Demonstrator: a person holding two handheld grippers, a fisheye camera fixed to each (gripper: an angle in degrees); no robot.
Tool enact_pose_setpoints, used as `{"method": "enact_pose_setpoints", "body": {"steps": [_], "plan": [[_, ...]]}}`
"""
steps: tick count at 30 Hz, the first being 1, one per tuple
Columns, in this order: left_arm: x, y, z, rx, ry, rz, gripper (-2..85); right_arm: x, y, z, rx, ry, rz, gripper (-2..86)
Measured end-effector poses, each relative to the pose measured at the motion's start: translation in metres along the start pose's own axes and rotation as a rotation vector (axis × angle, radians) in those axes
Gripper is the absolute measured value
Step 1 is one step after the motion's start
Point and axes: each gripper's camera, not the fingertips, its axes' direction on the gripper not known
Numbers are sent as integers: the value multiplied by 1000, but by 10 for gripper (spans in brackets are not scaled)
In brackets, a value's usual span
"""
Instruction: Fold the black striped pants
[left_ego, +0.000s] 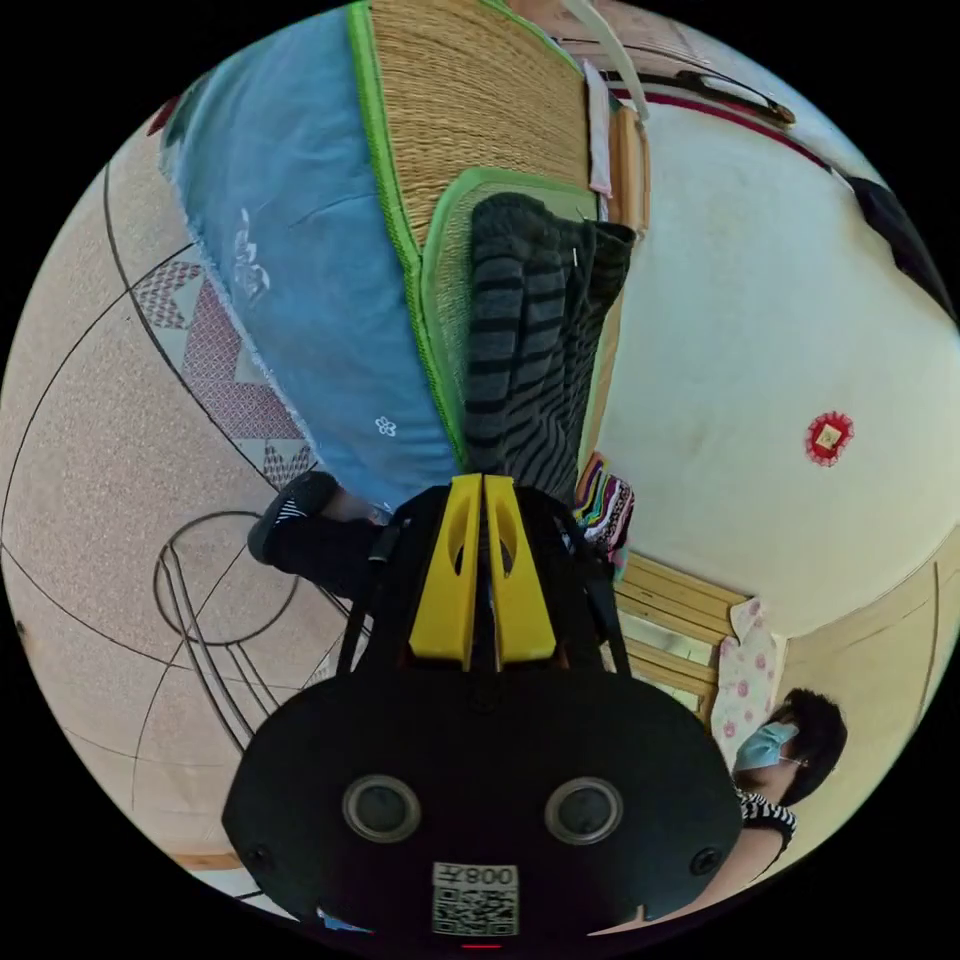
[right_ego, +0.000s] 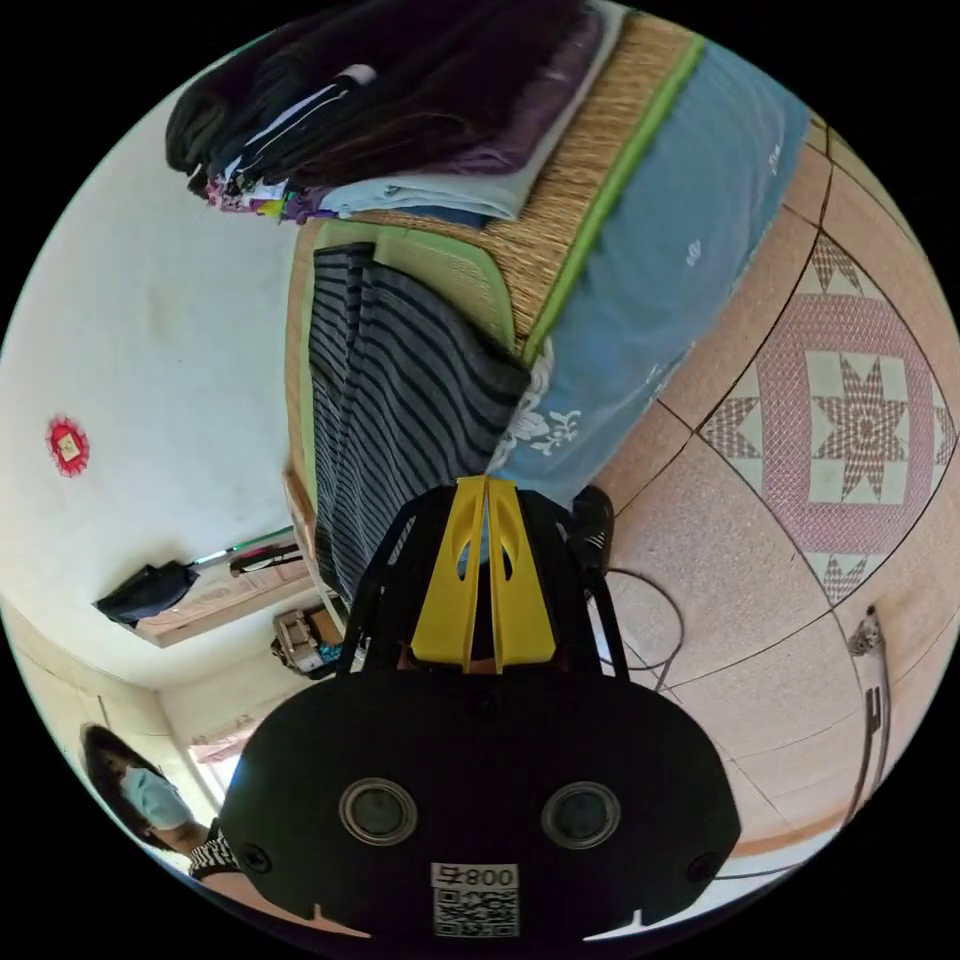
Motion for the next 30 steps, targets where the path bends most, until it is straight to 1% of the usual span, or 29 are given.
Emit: {"method": "enact_pose_setpoints", "body": {"steps": [2, 4, 6, 8, 10, 11, 13, 14, 16, 17, 18, 21, 23, 25, 27, 30], "plan": [[13, 4, -4, 32, -44, 14, 6, -8, 2, 0, 17, -5, -30, 1], [42, 3, -3, 49, -87, 90, 3, -38, 2, 1, 42, 19, -122, 0], [72, -4, 9, 28, -127, 167, 2, -74, 1, 8, 55, 55, -226, 0], [104, -12, 28, -16, -170, 253, 1, -113, -2, 23, 44, 141, -332, -1], [149, -25, 63, -90, -240, 370, 1, -160, -5, 57, 12, 288, -458, -1], [160, -28, 73, -108, -257, 398, 1, -170, -5, 67, 2, 332, -487, -1], [201, -39, 114, -180, -308, 495, 1, -201, -7, 113, -51, 515, -562, -3], [210, -41, 124, -193, -317, 513, 1, -206, -7, 126, -76, 556, -576, -3], [243, -50, 160, -218, -361, 576, 0, -217, -2, 170, -159, 704, -619, -4], [251, -53, 168, -219, -372, 586, 0, -220, 0, 176, -147, 729, -628, -4], [263, -58, 183, -224, -388, 602, 0, -228, 8, 179, -82, 740, -666, -4], [287, -73, 216, -227, -455, 616, 0, -239, 18, 185, -43, 736, -690, -4], [296, -82, 230, -215, -543, 611, 0, -244, 19, 185, -43, 701, -690, -4], [306, -93, 244, -192, -674, 590, 0, -252, 15, 186, -65, 644, -664, -4], [315, -101, 247, -171, -691, 581, 0, -259, 13, 187, -81, 621, -661, -4], [334, -115, 252, -160, -652, 563, 1, -273, 14, 192, -90, 609, -663, -5]]}}
